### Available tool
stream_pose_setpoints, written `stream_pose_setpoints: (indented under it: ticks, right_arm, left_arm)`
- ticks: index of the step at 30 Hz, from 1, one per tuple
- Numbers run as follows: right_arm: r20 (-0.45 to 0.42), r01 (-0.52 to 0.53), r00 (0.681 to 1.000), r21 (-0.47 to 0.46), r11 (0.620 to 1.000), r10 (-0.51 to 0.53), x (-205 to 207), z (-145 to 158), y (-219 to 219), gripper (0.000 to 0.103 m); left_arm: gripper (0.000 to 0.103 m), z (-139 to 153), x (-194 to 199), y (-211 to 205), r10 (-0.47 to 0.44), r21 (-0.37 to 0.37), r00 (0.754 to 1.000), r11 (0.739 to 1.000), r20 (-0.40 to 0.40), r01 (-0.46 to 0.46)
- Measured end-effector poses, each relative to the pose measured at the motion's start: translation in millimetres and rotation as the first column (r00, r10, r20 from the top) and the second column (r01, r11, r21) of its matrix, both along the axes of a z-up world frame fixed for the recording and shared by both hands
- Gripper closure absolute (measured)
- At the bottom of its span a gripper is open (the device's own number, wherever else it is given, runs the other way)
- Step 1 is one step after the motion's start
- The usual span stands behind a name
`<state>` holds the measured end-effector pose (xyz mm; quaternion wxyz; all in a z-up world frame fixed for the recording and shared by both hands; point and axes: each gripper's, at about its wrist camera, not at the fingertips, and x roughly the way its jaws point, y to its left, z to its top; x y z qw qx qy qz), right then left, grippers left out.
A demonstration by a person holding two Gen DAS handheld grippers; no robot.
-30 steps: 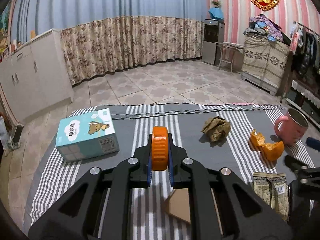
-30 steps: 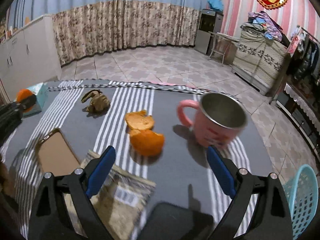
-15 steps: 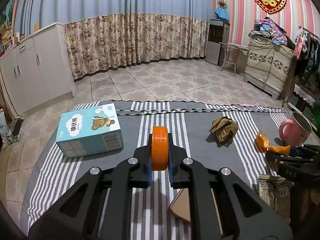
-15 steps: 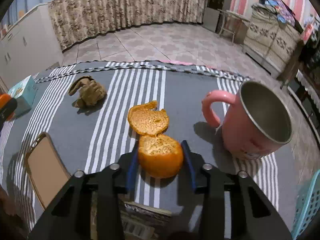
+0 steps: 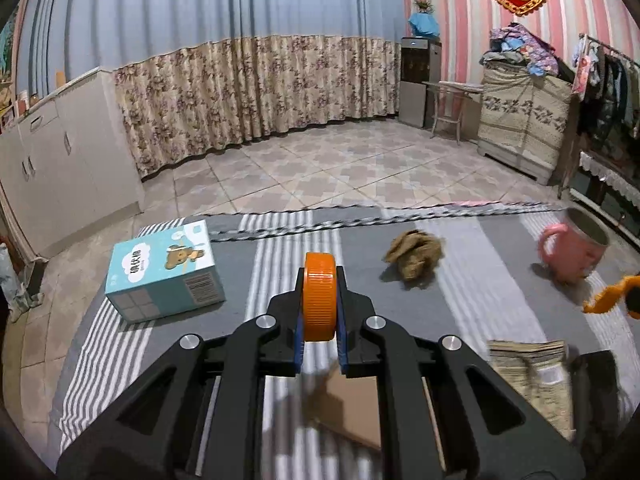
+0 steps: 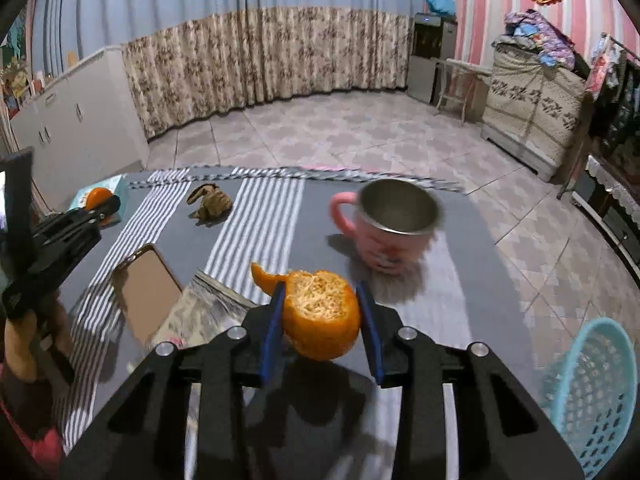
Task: Collect trash
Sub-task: 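Carry the cap and orange over the basket and open both tools to drop them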
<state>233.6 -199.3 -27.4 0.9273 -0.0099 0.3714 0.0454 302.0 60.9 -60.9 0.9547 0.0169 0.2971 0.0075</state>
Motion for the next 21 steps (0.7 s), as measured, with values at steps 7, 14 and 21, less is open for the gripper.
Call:
stream_pose_setpoints:
  ticks: [7,14,21]
  right_arm:
    - [0.085,0.099,0.991,-0.008,0.995,-0.098,-58.0,27.2,-75.9,0.068]
    - [0.120,0.258,0.959,-0.007,0.966,-0.255,-100.4,25.7,-166.4,0.068]
    - [0.142,0.400,0.909,-0.030,0.916,-0.392,-124.4,0.0,-245.7,0.068]
  left_arm:
    - [0.092,32.7,-39.3,-51.0,-0.079,-0.008,0.996,0.997,0.033,0.079]
    - [0.092,50.1,-73.1,-118.7,-0.178,-0.007,0.983,0.984,0.051,0.178]
    - [0.092,52.6,-91.1,-207.0,-0.298,-0.034,0.954,0.953,0.043,0.300]
